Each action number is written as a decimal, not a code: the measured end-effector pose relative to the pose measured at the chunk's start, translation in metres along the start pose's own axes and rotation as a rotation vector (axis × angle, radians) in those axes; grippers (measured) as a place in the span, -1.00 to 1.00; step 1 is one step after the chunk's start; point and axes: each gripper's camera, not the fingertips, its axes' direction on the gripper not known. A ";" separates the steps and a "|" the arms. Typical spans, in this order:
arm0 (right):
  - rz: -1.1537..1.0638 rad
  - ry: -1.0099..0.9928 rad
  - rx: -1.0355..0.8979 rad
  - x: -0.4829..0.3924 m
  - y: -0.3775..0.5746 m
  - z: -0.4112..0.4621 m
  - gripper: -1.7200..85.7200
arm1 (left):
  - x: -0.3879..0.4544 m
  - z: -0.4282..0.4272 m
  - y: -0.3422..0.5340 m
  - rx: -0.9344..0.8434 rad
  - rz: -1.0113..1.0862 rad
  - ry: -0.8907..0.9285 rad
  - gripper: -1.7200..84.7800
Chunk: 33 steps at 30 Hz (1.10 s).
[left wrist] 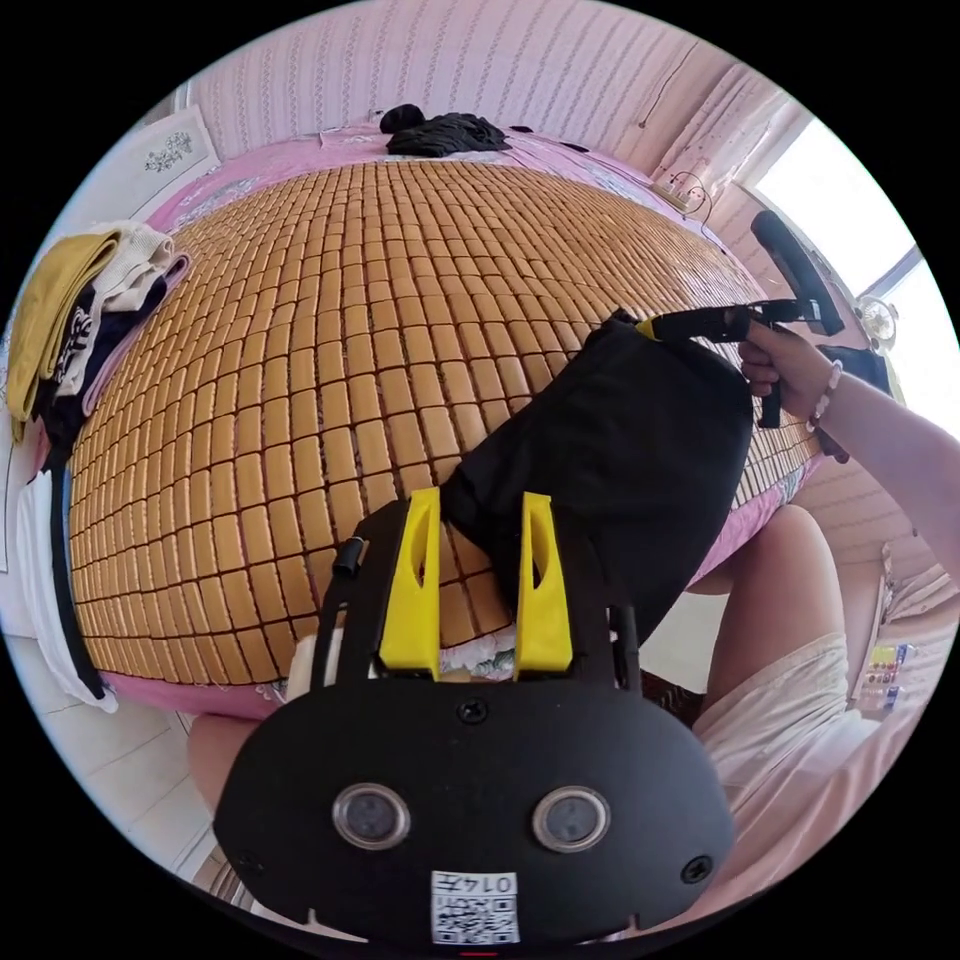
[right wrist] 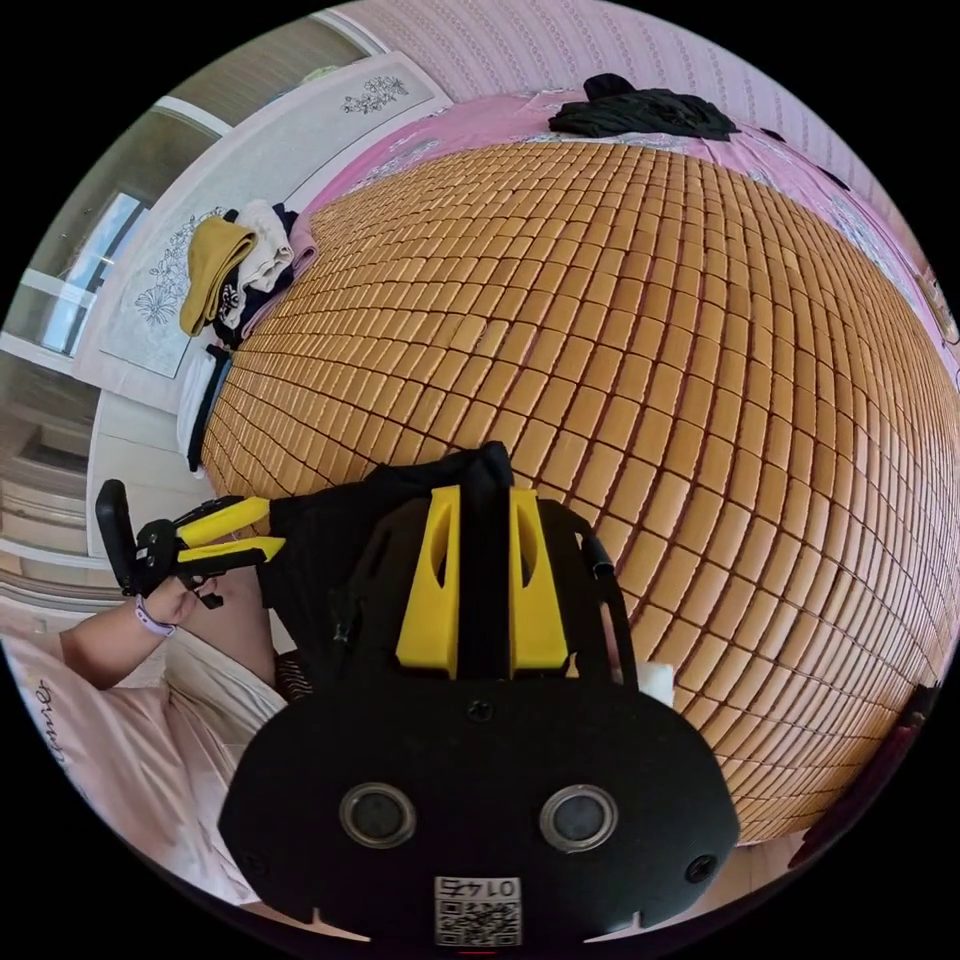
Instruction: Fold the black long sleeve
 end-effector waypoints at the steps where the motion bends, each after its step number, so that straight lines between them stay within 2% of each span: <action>1: -0.002 -0.034 0.006 0.001 0.008 -0.006 -0.87 | 0.002 -0.001 0.001 -0.004 -0.008 -0.041 -0.82; 2: -0.003 -0.052 0.015 0.002 0.012 -0.009 -0.88 | 0.006 -0.003 0.003 0.008 0.024 -0.028 -0.95; 4: -0.038 -0.089 0.110 -0.002 0.039 -0.031 -0.91 | 0.009 -0.004 0.008 0.015 0.055 -0.013 -0.97; 9: -0.095 -0.181 0.338 -0.017 0.117 -0.086 -0.93 | 0.009 -0.029 0.024 0.098 0.080 0.056 -0.98; 12: -0.101 -0.186 0.449 -0.028 0.173 -0.114 -0.94 | 0.021 -0.063 0.036 0.193 0.177 0.087 -0.98; 20: 0.048 -0.195 0.680 -0.036 0.295 -0.176 -0.94 | 0.089 -0.122 0.042 0.252 0.455 0.154 -0.98; 24: 0.138 -0.121 0.728 -0.034 0.343 -0.224 -0.94 | 0.127 -0.127 0.019 0.257 0.545 0.245 -0.98; 29: 0.204 0.024 0.770 -0.016 0.387 -0.304 -0.94 | 0.206 -0.126 -0.042 0.261 0.715 0.506 -0.98; 33: 0.275 0.250 0.723 0.022 0.384 -0.396 -0.94 | 0.282 -0.124 -0.112 0.309 0.797 0.661 -0.97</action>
